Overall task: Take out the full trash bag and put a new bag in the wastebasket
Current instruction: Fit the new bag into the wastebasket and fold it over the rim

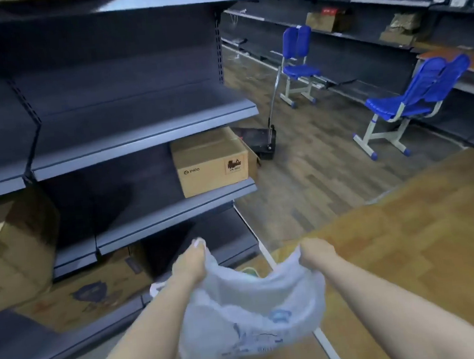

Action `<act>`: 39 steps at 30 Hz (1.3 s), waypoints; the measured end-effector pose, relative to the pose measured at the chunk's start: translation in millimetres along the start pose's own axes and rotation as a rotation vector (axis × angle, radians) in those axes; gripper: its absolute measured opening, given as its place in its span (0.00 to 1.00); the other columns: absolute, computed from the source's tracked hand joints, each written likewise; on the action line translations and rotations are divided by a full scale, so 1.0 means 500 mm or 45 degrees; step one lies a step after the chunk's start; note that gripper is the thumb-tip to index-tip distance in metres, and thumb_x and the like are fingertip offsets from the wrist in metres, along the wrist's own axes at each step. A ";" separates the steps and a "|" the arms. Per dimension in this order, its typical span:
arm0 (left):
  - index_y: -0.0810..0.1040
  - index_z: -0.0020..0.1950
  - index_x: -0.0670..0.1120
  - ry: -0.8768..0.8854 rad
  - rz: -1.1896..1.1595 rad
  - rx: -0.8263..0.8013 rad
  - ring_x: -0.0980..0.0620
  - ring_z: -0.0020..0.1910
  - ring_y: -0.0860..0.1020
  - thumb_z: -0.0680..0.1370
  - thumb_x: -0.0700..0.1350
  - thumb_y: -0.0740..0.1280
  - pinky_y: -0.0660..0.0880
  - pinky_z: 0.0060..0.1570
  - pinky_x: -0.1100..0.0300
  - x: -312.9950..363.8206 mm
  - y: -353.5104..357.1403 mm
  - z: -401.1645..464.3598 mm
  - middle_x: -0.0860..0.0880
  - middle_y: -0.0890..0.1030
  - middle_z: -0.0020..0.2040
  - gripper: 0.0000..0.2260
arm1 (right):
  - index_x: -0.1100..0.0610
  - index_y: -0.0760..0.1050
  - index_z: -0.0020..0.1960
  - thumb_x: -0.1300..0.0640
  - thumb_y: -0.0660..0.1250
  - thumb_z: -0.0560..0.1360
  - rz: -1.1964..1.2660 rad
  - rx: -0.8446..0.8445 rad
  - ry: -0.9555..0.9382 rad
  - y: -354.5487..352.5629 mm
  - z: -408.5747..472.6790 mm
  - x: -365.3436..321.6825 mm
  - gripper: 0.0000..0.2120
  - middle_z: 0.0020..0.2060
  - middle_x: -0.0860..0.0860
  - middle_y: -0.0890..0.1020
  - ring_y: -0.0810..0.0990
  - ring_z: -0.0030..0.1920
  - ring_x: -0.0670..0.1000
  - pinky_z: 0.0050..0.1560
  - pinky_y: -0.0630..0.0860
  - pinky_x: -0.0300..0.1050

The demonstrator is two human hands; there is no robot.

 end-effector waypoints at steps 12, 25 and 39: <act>0.59 0.70 0.55 0.148 0.195 -0.308 0.49 0.71 0.66 0.78 0.34 0.55 0.63 0.68 0.60 -0.020 0.164 -0.102 0.47 0.64 0.74 0.24 | 0.50 0.75 0.59 0.57 0.53 0.74 0.128 0.032 0.058 0.113 -0.079 -0.009 0.18 0.60 0.55 0.78 0.75 0.62 0.58 0.65 0.66 0.56; 0.48 0.78 0.44 -0.111 -0.558 -0.195 0.48 0.74 0.60 0.73 0.29 0.56 0.62 0.63 0.64 -0.024 0.199 -0.057 0.47 0.54 0.77 0.35 | 0.57 0.62 0.74 0.71 0.55 0.73 0.629 -0.245 -0.195 0.187 0.031 0.012 0.29 0.73 0.53 0.64 0.66 0.72 0.52 0.65 0.63 0.36; 0.46 0.77 0.55 0.031 -0.727 -0.364 0.52 0.64 0.66 0.61 0.58 0.77 0.70 0.60 0.59 0.083 0.458 0.093 0.55 0.71 0.65 0.54 | 0.57 0.68 0.69 0.70 0.56 0.65 1.175 -0.362 -0.193 0.366 0.192 -0.100 0.33 0.68 0.53 0.71 0.68 0.69 0.50 0.64 0.68 0.36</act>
Point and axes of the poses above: each hand's wrist, its own z-axis towards the middle knuckle, its own y-axis out of the palm, x = y × z, the point moved 6 cm from there along z, towards the middle knuckle
